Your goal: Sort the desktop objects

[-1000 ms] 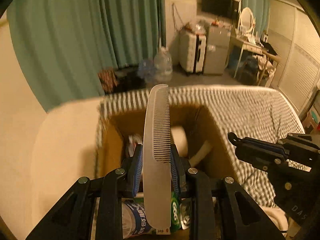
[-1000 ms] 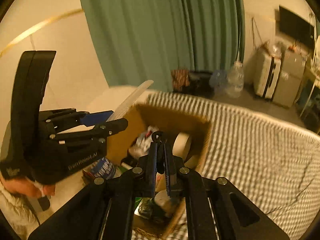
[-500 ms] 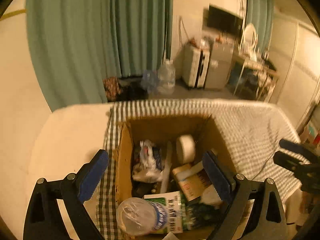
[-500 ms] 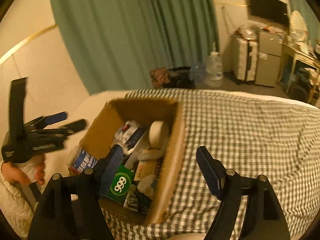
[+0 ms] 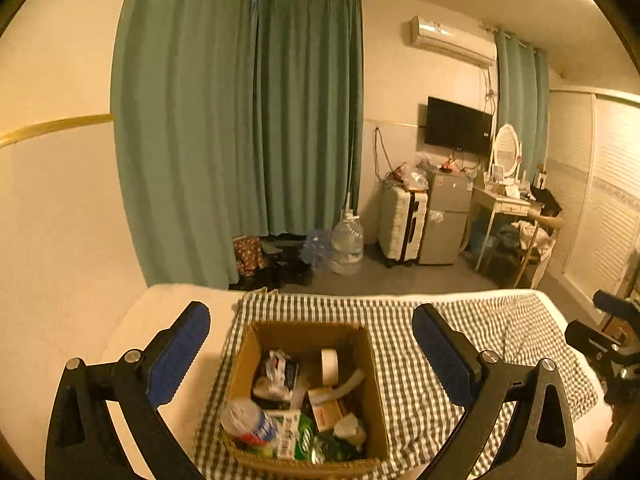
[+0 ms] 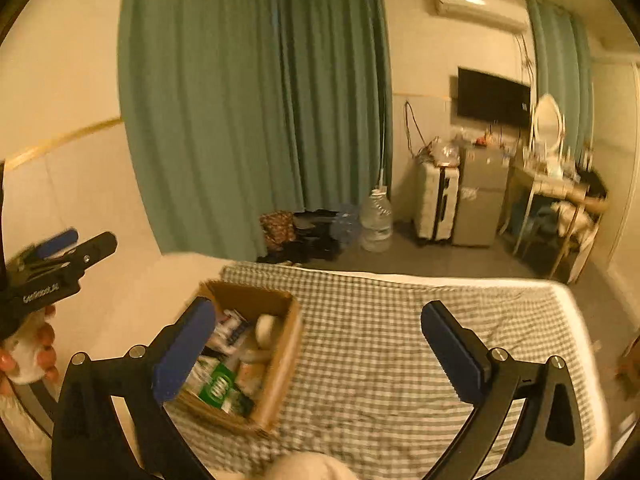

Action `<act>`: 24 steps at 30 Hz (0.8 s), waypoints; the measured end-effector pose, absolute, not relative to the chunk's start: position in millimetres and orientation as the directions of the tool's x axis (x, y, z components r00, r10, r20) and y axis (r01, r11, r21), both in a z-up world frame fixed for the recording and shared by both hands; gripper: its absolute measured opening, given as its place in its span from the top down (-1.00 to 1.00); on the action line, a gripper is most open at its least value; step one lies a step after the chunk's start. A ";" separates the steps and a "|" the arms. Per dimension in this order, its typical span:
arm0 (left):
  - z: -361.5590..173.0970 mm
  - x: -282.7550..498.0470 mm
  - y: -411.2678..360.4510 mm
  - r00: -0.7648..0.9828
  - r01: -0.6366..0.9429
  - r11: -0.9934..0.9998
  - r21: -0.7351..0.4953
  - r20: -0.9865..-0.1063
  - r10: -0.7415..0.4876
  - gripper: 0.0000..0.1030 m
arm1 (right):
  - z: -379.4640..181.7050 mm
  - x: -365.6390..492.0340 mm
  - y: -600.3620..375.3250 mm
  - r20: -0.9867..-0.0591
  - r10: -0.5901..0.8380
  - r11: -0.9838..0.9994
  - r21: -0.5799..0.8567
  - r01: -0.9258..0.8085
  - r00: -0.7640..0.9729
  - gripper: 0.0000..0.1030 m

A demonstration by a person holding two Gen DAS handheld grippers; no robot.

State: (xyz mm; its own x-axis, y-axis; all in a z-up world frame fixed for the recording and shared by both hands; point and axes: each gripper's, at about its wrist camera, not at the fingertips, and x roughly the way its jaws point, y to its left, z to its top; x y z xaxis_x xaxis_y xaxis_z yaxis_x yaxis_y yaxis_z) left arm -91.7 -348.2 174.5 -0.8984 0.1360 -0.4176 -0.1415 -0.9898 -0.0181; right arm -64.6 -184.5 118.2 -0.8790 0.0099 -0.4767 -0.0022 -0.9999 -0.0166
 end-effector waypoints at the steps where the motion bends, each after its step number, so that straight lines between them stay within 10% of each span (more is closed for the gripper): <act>1: 162.5 -85.2 -343.3 -0.907 -0.128 -0.992 -0.012 -0.404 0.122 -1.00 | 101.4 -59.9 -185.9 -0.484 0.034 -0.999 -0.044 -0.015 -0.874 -0.99; 9: 28.3 -67.2 -300.1 -0.847 -0.154 -0.985 -0.074 -0.504 0.170 -1.00 | -50.5 -24.0 -182.6 -0.448 0.146 -0.989 -0.086 -0.120 -0.882 -0.99; 24: -8.9 -73.0 -299.9 -0.811 -0.175 -0.983 -0.061 -0.558 0.179 -1.00 | -60.5 -47.7 -167.0 -0.518 0.138 -0.983 0.033 -0.181 -0.844 -0.99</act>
